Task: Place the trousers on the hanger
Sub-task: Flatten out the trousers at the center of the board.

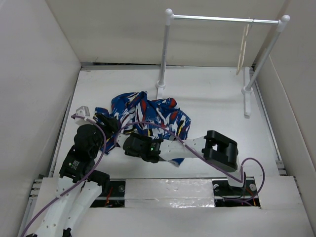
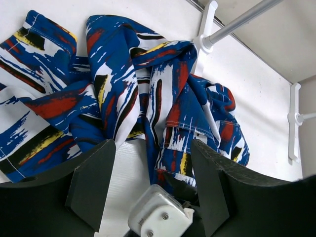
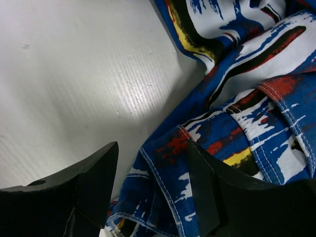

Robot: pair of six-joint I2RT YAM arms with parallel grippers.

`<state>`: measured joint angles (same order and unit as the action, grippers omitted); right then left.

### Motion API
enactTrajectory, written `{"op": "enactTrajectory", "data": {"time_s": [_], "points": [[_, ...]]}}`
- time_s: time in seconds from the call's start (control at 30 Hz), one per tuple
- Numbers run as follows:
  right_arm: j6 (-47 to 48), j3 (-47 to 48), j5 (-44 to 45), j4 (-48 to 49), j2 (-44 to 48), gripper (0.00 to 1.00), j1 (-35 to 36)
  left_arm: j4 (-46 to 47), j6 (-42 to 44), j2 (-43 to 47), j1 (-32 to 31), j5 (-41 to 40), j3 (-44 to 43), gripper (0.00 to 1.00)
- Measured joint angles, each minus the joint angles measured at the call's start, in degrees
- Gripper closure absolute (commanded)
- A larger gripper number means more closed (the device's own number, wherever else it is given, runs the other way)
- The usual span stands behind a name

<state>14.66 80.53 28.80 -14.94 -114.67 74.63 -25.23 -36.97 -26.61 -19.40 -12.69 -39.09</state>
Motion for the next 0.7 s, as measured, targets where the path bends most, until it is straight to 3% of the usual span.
{"op": "enactTrajectory", "data": {"time_s": [0.23,0.33,0.37,0.43,0.7], "points": [[-0.31,-2.03,7.1,2.4,-1.16,0.58,-0.02,0.0,-0.48,-0.07,0.61,0.13,0.0,0.41],[-0.74,-4.81,9.73,4.2,-0.09,0.78,-0.02,-0.02,-0.63,-0.42,0.79,0.11,0.0,0.41],[-0.92,-5.9,10.34,4.63,0.81,0.9,-0.02,0.0,-0.66,-0.57,0.79,0.11,0.0,0.4],[-1.16,-7.76,11.43,5.44,3.39,0.97,-0.02,-0.02,-0.66,-0.85,0.79,0.13,0.0,0.37],[-2.64,-14.1,14.03,6.29,22.38,1.0,-0.15,0.2,-0.35,-5.44,0.79,1.84,0.0,0.3]]}}
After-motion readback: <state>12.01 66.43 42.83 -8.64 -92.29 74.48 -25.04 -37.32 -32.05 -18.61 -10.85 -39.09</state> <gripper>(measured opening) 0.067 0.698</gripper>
